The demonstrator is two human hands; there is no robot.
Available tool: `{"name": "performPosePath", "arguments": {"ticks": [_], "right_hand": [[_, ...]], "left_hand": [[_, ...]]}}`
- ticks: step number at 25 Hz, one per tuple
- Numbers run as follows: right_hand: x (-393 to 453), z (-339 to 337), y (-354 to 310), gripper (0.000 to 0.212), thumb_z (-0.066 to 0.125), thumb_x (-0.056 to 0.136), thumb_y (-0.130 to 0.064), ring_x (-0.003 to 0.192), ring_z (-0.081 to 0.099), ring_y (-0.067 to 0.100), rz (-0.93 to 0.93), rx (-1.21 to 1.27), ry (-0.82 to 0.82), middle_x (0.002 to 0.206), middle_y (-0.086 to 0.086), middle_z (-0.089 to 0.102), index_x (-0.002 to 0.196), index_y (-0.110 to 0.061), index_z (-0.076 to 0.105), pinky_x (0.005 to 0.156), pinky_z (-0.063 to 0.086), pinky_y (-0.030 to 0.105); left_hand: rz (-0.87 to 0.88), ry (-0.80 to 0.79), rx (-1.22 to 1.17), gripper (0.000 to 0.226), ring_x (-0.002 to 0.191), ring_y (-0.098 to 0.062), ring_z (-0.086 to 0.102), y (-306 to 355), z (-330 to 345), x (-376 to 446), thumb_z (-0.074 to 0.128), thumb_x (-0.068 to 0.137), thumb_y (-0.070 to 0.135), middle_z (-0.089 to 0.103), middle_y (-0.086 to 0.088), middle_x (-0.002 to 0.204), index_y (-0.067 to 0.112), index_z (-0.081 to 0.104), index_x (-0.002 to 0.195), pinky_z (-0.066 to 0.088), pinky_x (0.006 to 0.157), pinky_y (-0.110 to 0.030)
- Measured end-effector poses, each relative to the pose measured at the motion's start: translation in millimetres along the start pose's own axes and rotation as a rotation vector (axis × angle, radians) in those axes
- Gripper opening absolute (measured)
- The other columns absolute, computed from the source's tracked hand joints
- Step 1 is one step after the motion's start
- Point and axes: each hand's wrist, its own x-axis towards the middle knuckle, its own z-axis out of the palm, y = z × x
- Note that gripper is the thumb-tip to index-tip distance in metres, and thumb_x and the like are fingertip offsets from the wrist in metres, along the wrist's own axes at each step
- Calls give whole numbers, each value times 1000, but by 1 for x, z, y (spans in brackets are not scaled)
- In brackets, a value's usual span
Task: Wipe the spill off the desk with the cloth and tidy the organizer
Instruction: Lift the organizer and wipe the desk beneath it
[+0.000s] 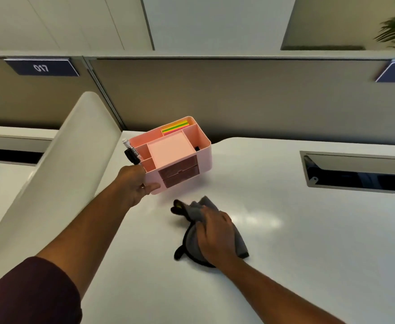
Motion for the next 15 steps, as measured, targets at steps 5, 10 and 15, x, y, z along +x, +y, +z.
{"name": "performPosePath", "arguments": {"ticks": [5, 10, 15], "right_hand": [[49, -72, 11, 32, 50, 107, -34, 116, 65, 39, 920, 1298, 245, 115, 14, 71, 130, -16, 63, 95, 53, 45], [57, -101, -1, 44, 45, 108, -44, 137, 56, 36, 906, 1898, 15, 136, 13, 69, 143, -21, 59, 122, 37, 49], [37, -98, -15, 44, 47, 107, -47, 134, 56, 37, 928, 1892, -44, 135, 15, 69, 142, -23, 59, 116, 41, 50]], "left_hand": [[-21, -28, -14, 39, 123, -44, 55, -18, 31, -32, 56, 98, 2, 57, -20, 137, 12, 56, 135, 59, 49, -34], [-22, -68, -46, 32, 109, -34, 59, -32, 71, -71, 56, 101, 11, 62, -18, 134, 11, 59, 133, 57, 56, -35], [5, -160, 21, 42, 124, -46, 54, -34, 95, -89, 51, 102, -1, 52, -23, 142, 8, 47, 142, 57, 54, -33]]}}
